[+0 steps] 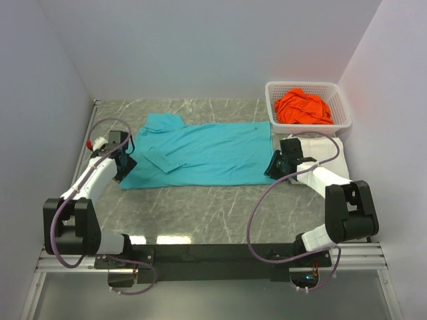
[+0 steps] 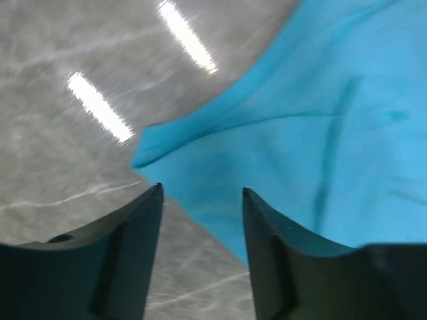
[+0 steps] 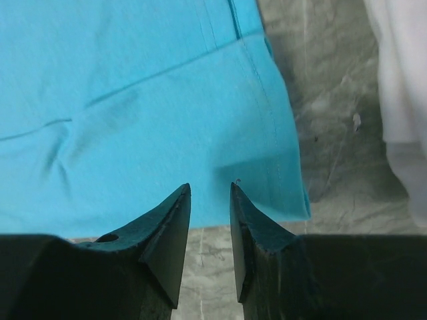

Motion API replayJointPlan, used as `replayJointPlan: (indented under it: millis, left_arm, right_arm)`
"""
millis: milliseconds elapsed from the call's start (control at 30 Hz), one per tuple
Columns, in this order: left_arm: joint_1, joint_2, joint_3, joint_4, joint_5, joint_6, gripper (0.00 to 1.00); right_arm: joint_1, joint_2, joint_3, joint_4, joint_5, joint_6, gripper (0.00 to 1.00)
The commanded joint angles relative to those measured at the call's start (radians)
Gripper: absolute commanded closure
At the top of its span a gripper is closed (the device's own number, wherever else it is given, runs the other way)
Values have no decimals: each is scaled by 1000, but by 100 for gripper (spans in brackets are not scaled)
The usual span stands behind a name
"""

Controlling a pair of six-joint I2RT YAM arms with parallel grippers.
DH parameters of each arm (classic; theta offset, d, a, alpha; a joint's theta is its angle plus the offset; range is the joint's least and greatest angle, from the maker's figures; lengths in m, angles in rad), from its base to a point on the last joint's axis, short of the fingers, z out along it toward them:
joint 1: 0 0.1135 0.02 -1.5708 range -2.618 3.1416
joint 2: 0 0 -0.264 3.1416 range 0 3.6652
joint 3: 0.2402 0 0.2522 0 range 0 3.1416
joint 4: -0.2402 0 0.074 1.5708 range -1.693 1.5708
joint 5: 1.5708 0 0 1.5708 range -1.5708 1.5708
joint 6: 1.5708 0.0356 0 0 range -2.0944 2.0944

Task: Fold and stack the t-shirts
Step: Fold the tshirt

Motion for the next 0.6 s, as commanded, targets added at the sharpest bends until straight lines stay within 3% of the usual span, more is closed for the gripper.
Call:
replayJointPlan:
  millis: [0, 200, 567]
  left_arm:
    - [23, -6, -83, 37, 13, -30, 46]
    - [30, 39, -137, 85, -1, -12, 56]
    - [77, 209, -126, 36, -64, -43, 57]
  right_arm:
    - [-13, -20, -13, 40, -50, 31, 63]
    - [-24, -4, -26, 37, -41, 31, 65]
    - [-107, 50, -59, 0, 33, 63, 68]
